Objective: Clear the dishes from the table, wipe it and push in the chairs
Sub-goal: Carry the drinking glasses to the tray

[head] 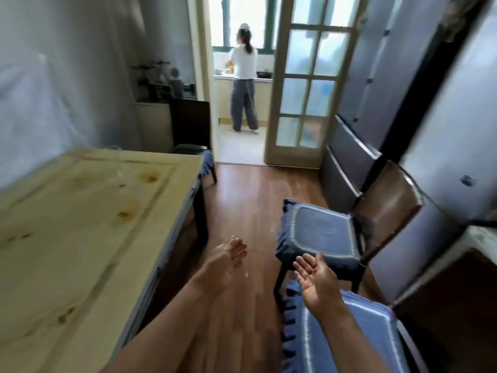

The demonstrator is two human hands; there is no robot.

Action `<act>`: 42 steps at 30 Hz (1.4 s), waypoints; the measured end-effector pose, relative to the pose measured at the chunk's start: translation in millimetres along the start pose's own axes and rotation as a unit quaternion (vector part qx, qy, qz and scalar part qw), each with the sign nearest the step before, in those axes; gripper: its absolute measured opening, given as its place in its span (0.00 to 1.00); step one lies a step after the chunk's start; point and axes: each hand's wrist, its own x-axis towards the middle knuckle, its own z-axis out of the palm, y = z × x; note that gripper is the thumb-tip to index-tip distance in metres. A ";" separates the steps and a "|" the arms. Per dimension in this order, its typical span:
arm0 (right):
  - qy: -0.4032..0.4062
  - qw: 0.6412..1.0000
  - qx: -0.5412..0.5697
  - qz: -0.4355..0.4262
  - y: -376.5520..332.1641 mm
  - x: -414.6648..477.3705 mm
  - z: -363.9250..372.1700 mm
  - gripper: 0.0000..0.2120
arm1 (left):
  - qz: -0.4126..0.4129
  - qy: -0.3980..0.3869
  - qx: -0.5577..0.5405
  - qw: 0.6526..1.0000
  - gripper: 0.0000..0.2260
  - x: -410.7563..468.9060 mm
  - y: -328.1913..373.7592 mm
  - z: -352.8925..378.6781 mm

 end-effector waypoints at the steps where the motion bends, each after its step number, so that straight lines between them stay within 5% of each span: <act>1: -0.011 1.000 -0.007 0.011 11.6 6.5 21.8 0.26 | 0.005 0.014 -0.013 1.000 0.21 3.7 9.6 -21.6; 11: -0.085 0.987 -0.084 0.107 93.6 60.2 158.4 0.17 | 0.034 0.099 -0.127 0.986 0.22 29.3 60.0 -154.0; 28: -0.224 0.933 -0.231 0.161 127.2 238.2 348.5 0.27 | 0.095 0.240 -0.223 0.940 0.22 153.4 145.5 -250.4; 42: -0.231 0.915 -0.265 0.199 196.8 338.7 498.6 0.26 | 0.085 0.286 -0.239 0.924 0.21 256.8 227.6 -357.4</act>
